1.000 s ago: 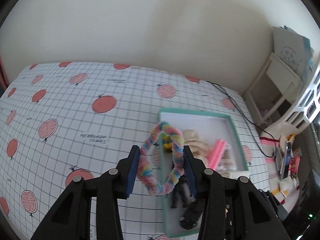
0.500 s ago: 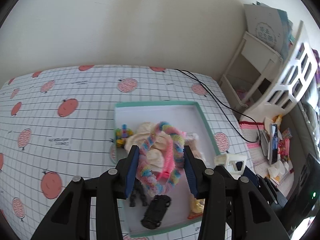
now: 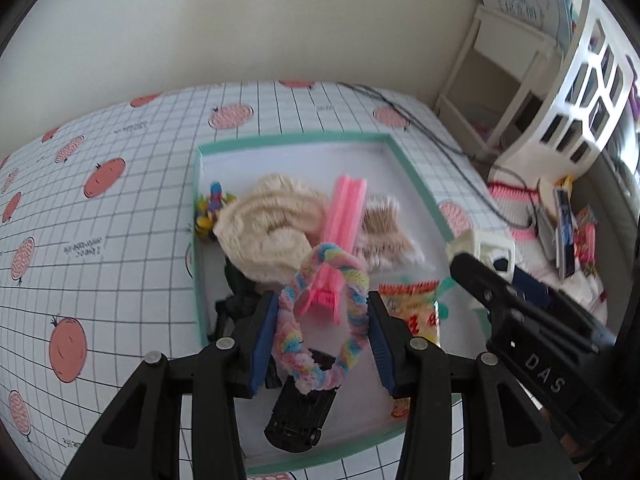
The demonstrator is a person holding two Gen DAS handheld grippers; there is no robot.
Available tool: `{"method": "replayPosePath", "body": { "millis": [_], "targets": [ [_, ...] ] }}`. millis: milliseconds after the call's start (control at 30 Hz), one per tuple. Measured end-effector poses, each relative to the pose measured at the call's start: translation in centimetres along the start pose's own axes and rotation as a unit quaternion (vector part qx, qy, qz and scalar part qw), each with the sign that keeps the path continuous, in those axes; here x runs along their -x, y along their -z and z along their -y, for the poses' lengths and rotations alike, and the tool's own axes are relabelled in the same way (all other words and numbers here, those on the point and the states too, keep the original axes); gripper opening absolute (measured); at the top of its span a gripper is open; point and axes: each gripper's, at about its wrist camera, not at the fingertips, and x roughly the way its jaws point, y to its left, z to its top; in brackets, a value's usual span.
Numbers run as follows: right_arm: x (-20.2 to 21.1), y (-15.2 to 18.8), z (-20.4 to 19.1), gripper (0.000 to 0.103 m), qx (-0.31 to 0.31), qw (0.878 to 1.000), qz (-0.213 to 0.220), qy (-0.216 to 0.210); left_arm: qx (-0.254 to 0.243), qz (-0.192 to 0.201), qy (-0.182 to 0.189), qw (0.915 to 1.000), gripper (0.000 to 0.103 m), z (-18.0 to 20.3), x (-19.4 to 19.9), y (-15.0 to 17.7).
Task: Organize objects
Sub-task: 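Carry the rainbow ring and white clip over the tray with both grippers, then open the left gripper to drop the ring while the right gripper releases the clip in the tray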
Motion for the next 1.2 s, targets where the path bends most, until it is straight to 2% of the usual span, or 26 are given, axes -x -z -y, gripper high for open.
{"method": "replayPosePath", "body": {
  "millis": [567, 1200],
  "targets": [
    [-2.4, 0.2, -0.7, 0.057, 0.01, 1.0, -0.019, 0.001, -0.009, -0.016, -0.008, 0.9998, 0.046, 0.2, -1.9, 1.0],
    [-2.9, 0.3, -1.2, 0.059, 0.022, 0.999, -0.027, 0.003, -0.014, -0.025, -0.011, 0.9995, 0.054, 0.4, -2.7, 1.3]
  ]
}}
